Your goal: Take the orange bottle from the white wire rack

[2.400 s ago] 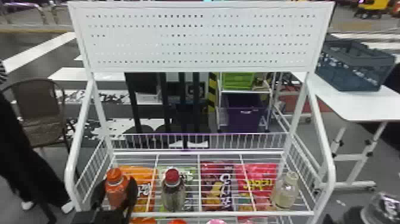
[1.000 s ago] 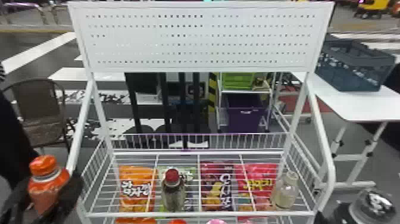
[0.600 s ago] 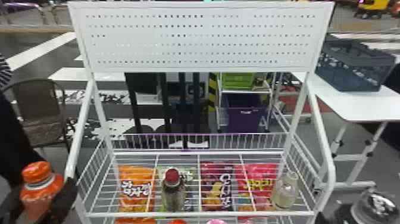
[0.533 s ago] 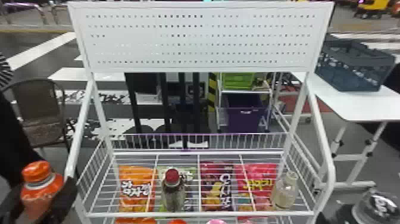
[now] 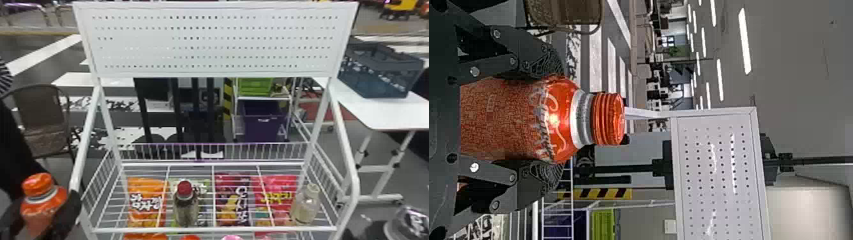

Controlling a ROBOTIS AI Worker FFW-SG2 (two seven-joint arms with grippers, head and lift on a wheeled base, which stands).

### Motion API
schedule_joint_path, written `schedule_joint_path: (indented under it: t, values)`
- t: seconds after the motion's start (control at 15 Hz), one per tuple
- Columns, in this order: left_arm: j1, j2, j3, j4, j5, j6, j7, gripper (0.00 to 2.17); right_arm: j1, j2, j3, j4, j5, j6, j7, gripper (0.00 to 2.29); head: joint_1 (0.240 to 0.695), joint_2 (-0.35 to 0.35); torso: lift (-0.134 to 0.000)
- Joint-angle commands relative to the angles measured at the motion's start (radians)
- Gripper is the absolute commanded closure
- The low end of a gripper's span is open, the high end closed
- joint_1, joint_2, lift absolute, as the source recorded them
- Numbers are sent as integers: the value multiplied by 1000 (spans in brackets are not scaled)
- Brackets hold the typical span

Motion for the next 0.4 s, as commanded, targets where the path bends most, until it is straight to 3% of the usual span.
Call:
schedule_joint_path:
  t: [0.0,0.33]
  values:
    - [0,-1,0,-4,0,0,2,1858,2,1,3,0,0,-4,1,863,499,0,0]
    - [0,-1,1,-13,0,0,3,1855,10,1,1,0,-2,-29,-1,863,499,0,0]
